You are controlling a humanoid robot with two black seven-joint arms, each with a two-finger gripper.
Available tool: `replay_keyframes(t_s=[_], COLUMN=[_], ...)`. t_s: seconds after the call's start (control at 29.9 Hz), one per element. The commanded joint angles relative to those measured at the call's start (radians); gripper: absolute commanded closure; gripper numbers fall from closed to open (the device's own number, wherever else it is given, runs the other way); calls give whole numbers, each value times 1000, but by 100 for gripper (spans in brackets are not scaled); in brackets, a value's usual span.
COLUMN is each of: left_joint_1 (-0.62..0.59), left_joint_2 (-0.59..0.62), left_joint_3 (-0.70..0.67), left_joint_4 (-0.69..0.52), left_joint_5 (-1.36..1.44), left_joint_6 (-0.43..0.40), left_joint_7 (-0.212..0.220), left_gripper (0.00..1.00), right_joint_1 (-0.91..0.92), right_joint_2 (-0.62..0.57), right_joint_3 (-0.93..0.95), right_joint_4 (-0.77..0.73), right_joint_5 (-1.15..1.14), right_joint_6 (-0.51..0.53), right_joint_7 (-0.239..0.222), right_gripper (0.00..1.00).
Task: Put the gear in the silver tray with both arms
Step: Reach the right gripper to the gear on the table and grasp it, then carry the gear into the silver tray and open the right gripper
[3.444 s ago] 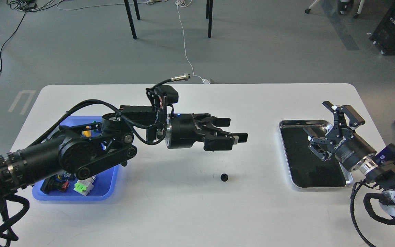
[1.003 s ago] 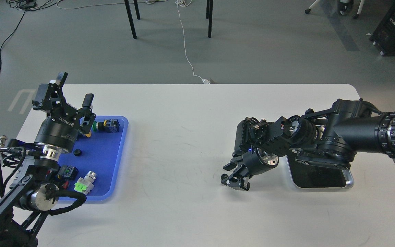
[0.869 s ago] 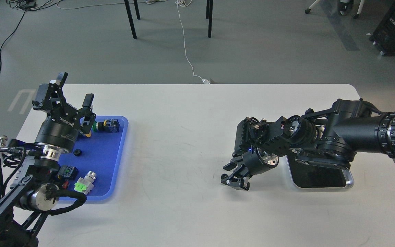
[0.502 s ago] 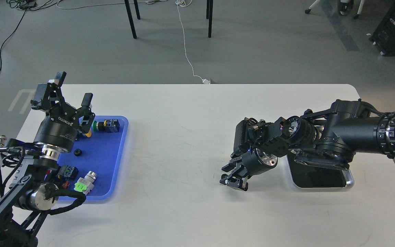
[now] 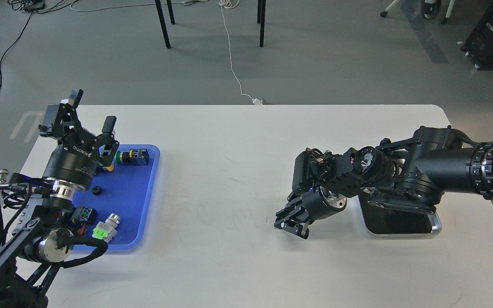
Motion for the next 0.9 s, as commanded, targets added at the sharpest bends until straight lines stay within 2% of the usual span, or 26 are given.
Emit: replay_keyframes(t_s=[0.0, 0.23, 0.64, 0.87], left_joint_1=[0, -2, -2, -2], left_joint_2=[0, 0, -11, -31], left_joint_3=[-1, -1, -2, 4], left_joint_4=[0, -3, -3, -8], left_joint_5=[0, 0, 2, 5], left_joint_6=[0, 0, 0, -1], left_joint_7=[0, 0, 0, 0], left_gripper=[2, 2, 2, 2], right_joint_1=[0, 32, 72, 67], right_joint_2=[0, -34, -383, -477], right_joint_3=[0, 6, 70, 69], right_joint_4=[1, 1, 4, -24], right_joint_5=[0, 1, 0, -2], right_joint_6=[1, -3, -68, -68], right_joint_7=[0, 0, 0, 0], right_gripper=[87, 87, 87, 87])
